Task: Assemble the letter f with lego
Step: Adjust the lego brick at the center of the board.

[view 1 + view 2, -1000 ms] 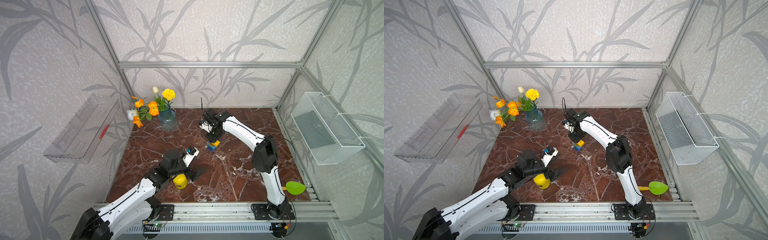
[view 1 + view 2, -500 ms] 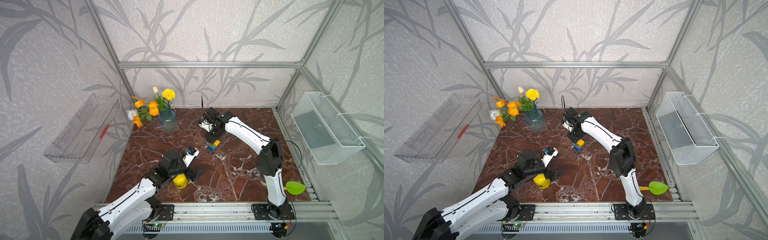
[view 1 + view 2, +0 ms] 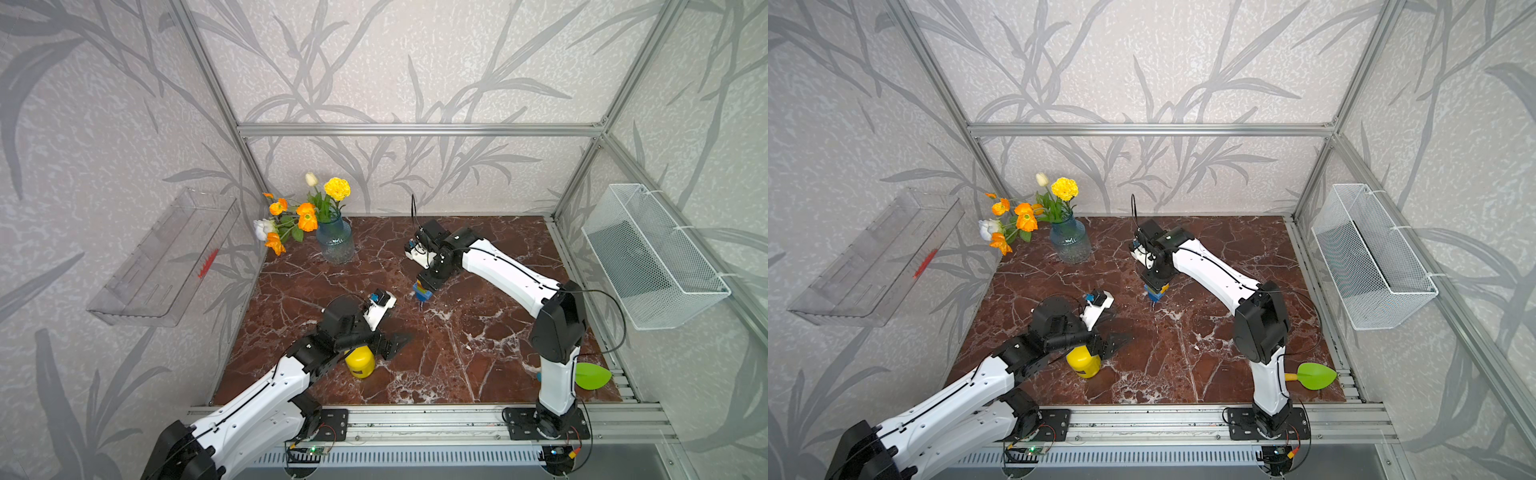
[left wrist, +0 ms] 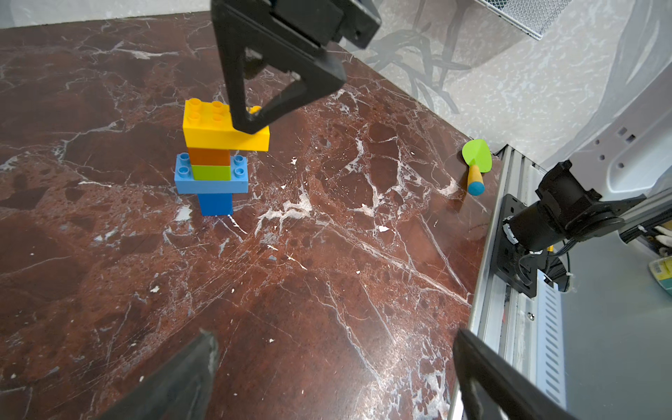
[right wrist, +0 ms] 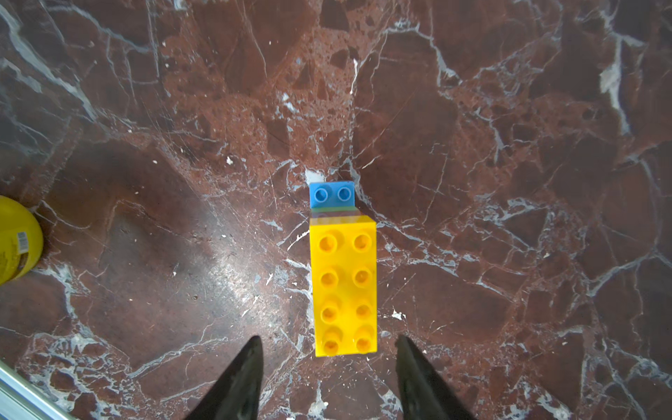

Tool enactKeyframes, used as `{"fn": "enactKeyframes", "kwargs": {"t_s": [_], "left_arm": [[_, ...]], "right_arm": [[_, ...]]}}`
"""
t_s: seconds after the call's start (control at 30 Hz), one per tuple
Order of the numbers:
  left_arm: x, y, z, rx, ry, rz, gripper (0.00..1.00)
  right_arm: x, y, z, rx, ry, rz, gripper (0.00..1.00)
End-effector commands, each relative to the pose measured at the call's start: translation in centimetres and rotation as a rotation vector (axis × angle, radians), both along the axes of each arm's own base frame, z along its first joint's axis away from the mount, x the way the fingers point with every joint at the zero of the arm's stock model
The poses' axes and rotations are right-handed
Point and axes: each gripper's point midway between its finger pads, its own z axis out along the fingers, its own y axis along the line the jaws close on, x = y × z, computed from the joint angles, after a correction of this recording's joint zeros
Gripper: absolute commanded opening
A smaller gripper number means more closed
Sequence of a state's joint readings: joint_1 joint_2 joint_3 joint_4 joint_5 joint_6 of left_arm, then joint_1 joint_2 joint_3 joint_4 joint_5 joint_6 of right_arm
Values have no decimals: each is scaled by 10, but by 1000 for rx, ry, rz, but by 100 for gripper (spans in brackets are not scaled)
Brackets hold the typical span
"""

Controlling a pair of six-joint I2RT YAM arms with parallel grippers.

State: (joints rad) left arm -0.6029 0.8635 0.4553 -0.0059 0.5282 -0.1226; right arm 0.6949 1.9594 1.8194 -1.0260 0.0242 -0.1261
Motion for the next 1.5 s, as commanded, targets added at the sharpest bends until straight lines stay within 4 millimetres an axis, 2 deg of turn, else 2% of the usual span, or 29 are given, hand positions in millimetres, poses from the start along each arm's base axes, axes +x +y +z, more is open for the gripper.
{"fn": "enactKeyframes", "kwargs": {"t_s": [0.0, 0.47, 0.83, 1.47], "left_arm": [[-2, -3, 11, -41, 3, -5, 100], [-4, 0, 12, -44, -20, 7, 99], [-3, -1, 8, -31, -15, 1, 100], [-2, -2, 6, -22, -7, -2, 99]], "right_arm": [[4, 0, 8, 27, -29, 13, 60], [16, -5, -13, 55, 22, -11, 57], [9, -1, -29, 64, 83, 11, 53], [4, -5, -46, 39, 117, 3, 47]]}}
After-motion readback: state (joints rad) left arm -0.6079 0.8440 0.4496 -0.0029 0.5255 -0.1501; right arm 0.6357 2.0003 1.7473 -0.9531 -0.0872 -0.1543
